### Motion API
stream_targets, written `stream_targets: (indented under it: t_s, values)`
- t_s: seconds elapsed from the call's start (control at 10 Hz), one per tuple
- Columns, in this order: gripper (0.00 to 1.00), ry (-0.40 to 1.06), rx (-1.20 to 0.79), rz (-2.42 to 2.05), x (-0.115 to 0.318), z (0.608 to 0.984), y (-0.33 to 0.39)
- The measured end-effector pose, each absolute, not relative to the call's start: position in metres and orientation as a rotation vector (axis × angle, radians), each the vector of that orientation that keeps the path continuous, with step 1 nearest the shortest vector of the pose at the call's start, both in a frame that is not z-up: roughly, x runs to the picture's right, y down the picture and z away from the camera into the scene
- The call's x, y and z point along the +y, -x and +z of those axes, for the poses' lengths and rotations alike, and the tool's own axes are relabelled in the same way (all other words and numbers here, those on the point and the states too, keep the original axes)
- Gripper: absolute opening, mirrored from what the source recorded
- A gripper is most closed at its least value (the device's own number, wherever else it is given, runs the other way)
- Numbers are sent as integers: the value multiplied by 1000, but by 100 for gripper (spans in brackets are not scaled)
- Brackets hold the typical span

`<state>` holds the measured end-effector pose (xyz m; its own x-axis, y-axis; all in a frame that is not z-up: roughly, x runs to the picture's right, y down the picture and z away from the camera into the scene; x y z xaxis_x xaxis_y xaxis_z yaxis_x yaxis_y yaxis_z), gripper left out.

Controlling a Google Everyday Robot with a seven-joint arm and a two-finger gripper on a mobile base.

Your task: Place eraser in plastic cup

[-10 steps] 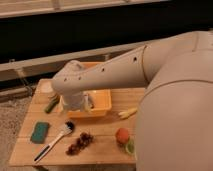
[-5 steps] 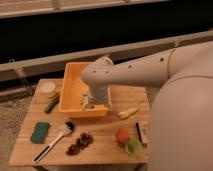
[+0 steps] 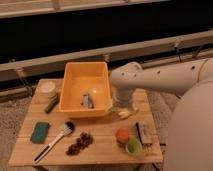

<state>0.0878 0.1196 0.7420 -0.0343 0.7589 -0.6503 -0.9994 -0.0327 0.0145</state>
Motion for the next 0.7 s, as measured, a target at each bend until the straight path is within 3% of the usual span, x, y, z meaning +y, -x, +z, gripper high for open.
stream_targets:
  t_s: [0.7]
  values:
    - [80, 557, 652, 1570, 147, 793, -183]
